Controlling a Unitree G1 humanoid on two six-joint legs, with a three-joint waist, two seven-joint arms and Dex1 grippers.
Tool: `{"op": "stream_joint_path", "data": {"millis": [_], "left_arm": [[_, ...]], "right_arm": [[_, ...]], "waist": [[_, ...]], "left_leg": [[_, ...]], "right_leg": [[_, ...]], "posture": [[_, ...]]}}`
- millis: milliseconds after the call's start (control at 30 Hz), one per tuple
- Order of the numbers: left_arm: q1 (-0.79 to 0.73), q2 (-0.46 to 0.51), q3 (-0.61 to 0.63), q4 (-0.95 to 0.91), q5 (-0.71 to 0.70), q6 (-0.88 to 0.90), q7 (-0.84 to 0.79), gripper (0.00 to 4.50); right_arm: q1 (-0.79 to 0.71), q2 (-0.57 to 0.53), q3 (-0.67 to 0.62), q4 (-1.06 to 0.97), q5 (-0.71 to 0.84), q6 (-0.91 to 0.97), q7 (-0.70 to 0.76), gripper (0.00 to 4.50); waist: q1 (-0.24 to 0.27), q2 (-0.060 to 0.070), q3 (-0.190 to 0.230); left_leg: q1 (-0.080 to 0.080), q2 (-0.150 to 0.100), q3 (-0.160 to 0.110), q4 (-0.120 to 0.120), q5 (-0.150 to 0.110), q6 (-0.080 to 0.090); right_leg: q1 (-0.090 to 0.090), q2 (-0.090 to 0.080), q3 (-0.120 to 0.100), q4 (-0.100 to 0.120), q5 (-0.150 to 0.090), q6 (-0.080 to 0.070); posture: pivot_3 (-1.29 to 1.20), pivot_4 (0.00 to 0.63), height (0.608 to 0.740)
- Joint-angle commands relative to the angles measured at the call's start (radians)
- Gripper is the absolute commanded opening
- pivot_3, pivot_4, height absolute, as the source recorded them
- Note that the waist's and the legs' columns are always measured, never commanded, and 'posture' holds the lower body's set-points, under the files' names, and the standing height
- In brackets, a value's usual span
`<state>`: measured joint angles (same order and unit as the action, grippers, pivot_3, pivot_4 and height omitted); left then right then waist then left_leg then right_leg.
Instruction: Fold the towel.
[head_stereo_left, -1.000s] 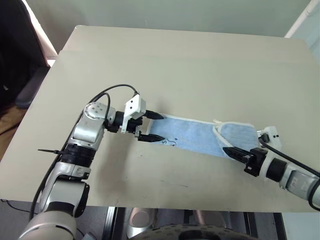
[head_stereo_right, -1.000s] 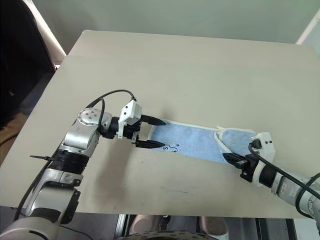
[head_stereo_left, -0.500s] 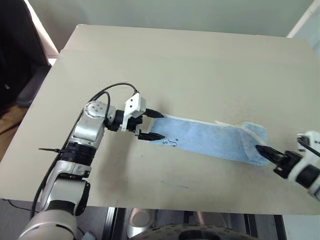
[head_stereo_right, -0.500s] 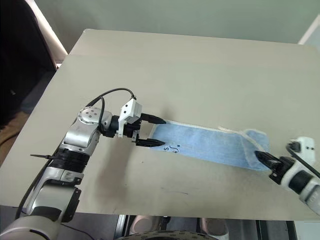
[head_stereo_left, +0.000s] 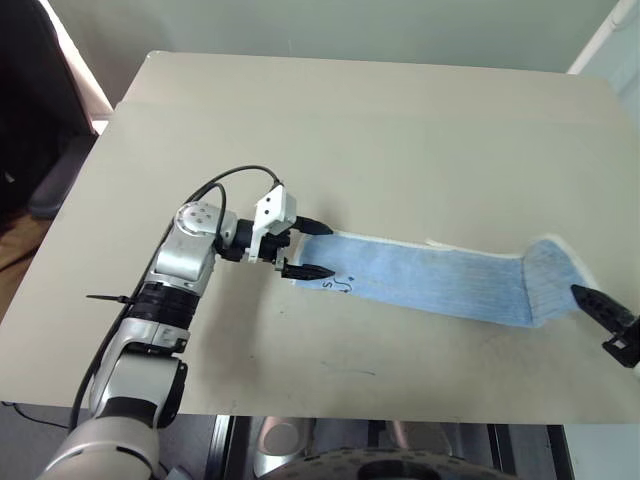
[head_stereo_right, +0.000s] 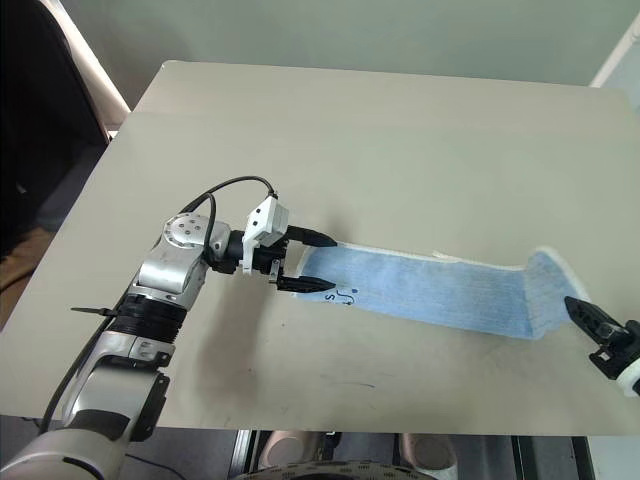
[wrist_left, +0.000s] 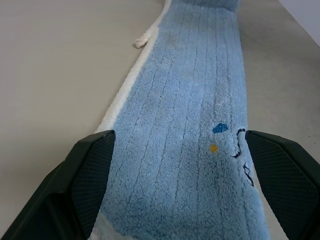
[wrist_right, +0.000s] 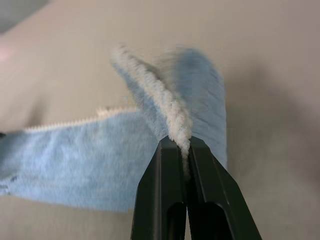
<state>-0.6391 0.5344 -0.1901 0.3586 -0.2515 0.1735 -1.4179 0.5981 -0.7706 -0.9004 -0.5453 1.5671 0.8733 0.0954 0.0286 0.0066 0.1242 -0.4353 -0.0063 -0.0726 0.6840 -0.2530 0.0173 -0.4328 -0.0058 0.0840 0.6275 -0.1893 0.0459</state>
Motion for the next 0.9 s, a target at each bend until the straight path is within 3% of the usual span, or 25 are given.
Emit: {"op": "stream_joint_path", "data": {"millis": [33,233,500,900], "left_arm": [[-0.019,0.0,0.002,-0.003,0.001,-0.016,-0.009,4.5],[-0.015,-0.007,-0.002,-0.004,0.007,-0.018,-0.002,4.5],[-0.017,-0.011,0.001,-0.005,0.012,-0.017,0.001,4.5],[-0.016,-0.013,0.01,-0.007,0.01,-0.025,0.012,4.5]], "right_arm": [[0.006,-0.037,-0.054,-0.022,0.05,0.002,0.019,0.02],[-0.065,-0.103,0.1,-0.095,0.063,0.015,-0.025,0.02],[-0.16,-0.082,0.371,-0.144,-0.01,0.005,-0.099,0.02],[-0.184,-0.008,0.498,-0.161,-0.1,-0.027,-0.118,0.02]], "waist": [[0.0,0.0,0.0],[0.0,0.0,0.0],[0.002,0.0,0.0],[0.002,0.0,0.0]], "left_leg": [[0.0,0.0,0.0,0.0,0.0,0.0],[0.0,0.0,0.0,0.0,0.0,0.0],[0.0,0.0,0.0,0.0,0.0,0.0],[0.0,0.0,0.0,0.001,0.0,0.001]], "right_leg": [[0.0,0.0,0.0,0.0,0.0,0.001],[0.0,0.0,0.0,0.0,0.001,0.005],[0.0,0.0,0.0,0.0,0.003,0.009],[0.0,-0.001,0.0,0.0,0.004,0.009]], "posture": [[0.0,0.15,0.74],[0.0,0.15,0.74],[0.0,0.15,0.74],[0.0,0.15,0.74]]}}
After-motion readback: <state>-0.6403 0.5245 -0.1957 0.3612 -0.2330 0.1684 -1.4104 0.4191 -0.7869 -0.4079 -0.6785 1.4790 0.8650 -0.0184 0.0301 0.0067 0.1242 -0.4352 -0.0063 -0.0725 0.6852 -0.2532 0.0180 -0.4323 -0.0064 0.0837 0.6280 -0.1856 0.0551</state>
